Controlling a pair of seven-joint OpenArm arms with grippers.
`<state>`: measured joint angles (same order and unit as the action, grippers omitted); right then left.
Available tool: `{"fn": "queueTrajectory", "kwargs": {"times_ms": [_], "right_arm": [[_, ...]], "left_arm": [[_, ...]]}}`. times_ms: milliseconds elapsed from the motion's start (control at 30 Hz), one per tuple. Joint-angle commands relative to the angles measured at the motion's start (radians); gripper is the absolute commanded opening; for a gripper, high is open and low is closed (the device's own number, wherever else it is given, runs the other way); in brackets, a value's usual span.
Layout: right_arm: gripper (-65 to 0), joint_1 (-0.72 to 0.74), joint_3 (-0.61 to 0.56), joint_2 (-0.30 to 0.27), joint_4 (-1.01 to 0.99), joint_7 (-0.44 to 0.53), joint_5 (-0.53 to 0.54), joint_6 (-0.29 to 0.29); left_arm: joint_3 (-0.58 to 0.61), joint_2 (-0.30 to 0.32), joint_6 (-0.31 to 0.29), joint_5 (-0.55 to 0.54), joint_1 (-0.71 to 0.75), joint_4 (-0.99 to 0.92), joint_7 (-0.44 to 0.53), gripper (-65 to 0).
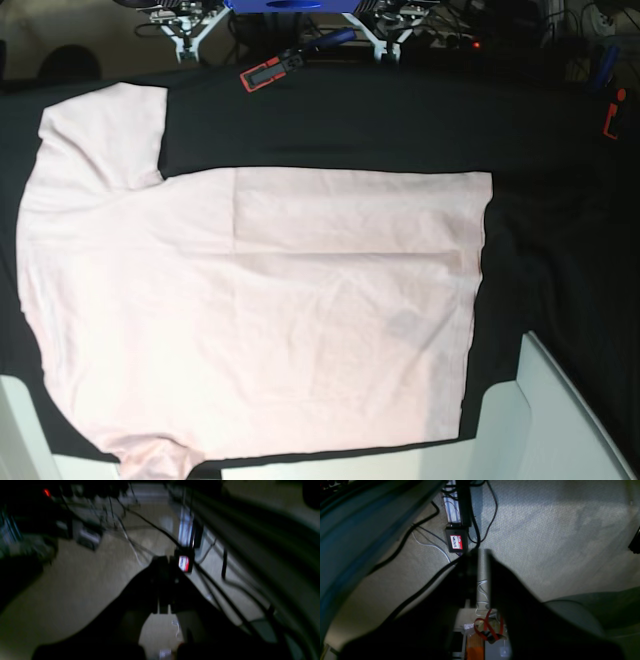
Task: Fold the T-shirt properly
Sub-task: 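Move both grippers from rest toward the shirt's shoulder corners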
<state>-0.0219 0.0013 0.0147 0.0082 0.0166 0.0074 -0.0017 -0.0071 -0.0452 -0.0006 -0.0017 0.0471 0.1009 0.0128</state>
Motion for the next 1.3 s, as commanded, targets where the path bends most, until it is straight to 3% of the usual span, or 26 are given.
{"fn": "queueTrajectory", "kwargs": {"times_ms": [0,67,133,200,833,867,933,967,1000,1067,1200,1267], "right_arm": [[-46.6,-0.002,-0.002,0.003,0.000,0.001,0.001,-0.004],[-33.4,-0.002,-0.002,0.004,0.000,0.001,0.001,-0.004],[-21.8,-0.002,-0.002,0.004,0.000,0.003,0.001,-0.004],[-16.4,-0.002,-0.001,0.006,0.000,0.003,0.001,-0.002],[-16.2,-0.057,0.001,0.006,0.072,0.004,0.001,-0.002],[-16.4,-0.057,0.001,0.006,0.072,0.003,0.001,-0.002],[-16.5,-0.057,0.001,0.006,0.072,-0.002,0.001,-0.002],[-18.0,-0.057,0.001,0.006,0.071,-0.002,0.001,-0.002],[-20.9,-0.057,0.001,0.006,0.069,-0.002,0.001,-0.002],[-33.1,-0.057,-0.001,0.006,0.068,-0.002,0.001,-0.002],[-65.0,-0.059,-0.002,0.004,0.068,-0.002,0.001,-0.002],[-63.5,-0.060,0.004,0.001,0.066,-0.004,0.001,-0.002]], "left_arm": [[-0.001,0.005,0.004,-0.004,0.010,-0.002,-0.007,-65.0],[-0.001,0.012,0.004,-0.004,0.009,-0.002,-0.014,-62.0],[-0.001,0.015,0.004,-0.004,0.009,-0.002,-0.014,-52.2],[0.000,0.015,0.004,-0.004,0.009,-0.002,-0.014,-44.8],[0.000,0.017,0.004,-0.004,0.020,-0.002,-0.006,-44.2],[0.000,0.017,0.004,-0.004,0.020,-0.002,-0.006,-45.2],[0.000,0.017,0.004,-0.004,0.021,-0.002,-0.012,-55.3],[0.000,0.017,0.004,-0.004,0.021,-0.002,-0.012,-65.0],[0.000,0.017,0.004,-0.004,0.021,-0.002,-0.012,-65.0],[0.000,0.017,0.004,-0.004,0.023,-0.002,-0.007,-64.8],[0.000,0.017,0.004,-0.004,0.023,-0.002,-0.007,-65.0],[0.000,0.017,0.004,-0.004,0.023,-0.002,-0.007,-65.0]]}}
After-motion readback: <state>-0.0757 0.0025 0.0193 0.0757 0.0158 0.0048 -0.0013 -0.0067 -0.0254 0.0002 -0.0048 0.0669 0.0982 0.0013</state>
